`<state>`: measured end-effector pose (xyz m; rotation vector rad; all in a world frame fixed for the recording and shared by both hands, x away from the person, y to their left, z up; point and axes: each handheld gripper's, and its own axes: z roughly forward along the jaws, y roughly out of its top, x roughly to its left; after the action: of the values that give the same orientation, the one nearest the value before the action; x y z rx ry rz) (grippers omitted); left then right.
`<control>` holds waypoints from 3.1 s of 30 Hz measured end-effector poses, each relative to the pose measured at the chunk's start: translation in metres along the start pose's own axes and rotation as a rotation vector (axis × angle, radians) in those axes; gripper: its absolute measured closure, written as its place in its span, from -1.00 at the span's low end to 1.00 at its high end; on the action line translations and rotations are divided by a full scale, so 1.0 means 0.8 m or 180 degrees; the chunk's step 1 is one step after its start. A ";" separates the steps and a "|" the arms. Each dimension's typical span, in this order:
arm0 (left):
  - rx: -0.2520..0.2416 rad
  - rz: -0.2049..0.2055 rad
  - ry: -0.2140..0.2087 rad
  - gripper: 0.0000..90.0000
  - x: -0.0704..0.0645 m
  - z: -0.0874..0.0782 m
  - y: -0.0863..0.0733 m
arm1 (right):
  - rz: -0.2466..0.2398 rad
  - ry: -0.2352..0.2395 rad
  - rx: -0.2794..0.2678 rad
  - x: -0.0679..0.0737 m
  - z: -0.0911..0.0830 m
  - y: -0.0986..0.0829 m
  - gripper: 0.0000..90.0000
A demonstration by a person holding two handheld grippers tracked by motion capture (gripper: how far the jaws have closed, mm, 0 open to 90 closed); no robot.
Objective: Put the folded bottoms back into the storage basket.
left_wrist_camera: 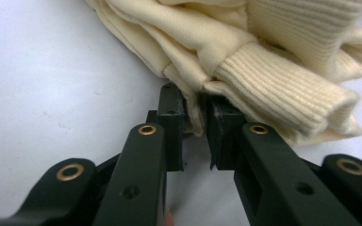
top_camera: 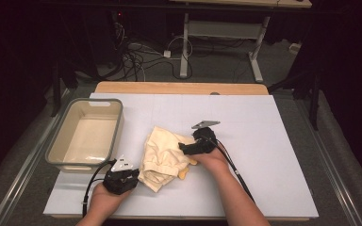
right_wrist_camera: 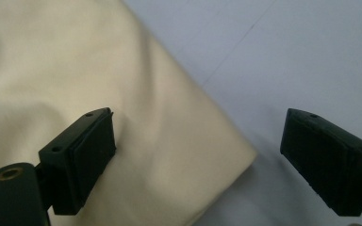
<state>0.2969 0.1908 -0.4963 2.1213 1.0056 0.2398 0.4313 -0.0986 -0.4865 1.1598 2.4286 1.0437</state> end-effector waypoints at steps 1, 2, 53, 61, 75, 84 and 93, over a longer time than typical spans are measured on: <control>0.0000 0.0001 0.0000 0.68 0.000 0.000 0.000 | 0.0011 0.0005 0.0011 0.001 0.001 -0.002 -0.74; 0.0001 -0.0001 -0.0001 0.68 0.000 0.000 0.000 | 0.0003 0.0001 -0.0005 0.001 0.001 -0.002 -0.73; 0.0176 0.0005 -0.0037 0.71 -0.002 -0.004 0.008 | -0.0412 0.0089 -0.0601 0.032 -0.019 -0.026 0.84; 0.0616 0.0182 0.0156 0.71 -0.010 -0.004 0.029 | -0.0405 0.0109 -0.0595 0.031 -0.018 -0.026 0.84; 0.1348 0.0306 0.0063 0.71 -0.007 0.009 0.068 | -0.0375 0.0107 -0.0588 0.030 -0.018 -0.025 0.83; 0.1632 0.0414 0.0060 0.71 -0.009 0.015 0.082 | -0.0379 0.0096 -0.0574 0.031 -0.018 -0.025 0.83; 0.1884 0.0450 0.0043 0.71 -0.010 0.023 0.094 | -0.0371 0.0089 -0.0558 0.030 -0.017 -0.025 0.83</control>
<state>0.3442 0.1446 -0.4546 2.7321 1.0214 0.0202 0.3974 -0.0955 -0.4890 0.9420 2.3389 1.2151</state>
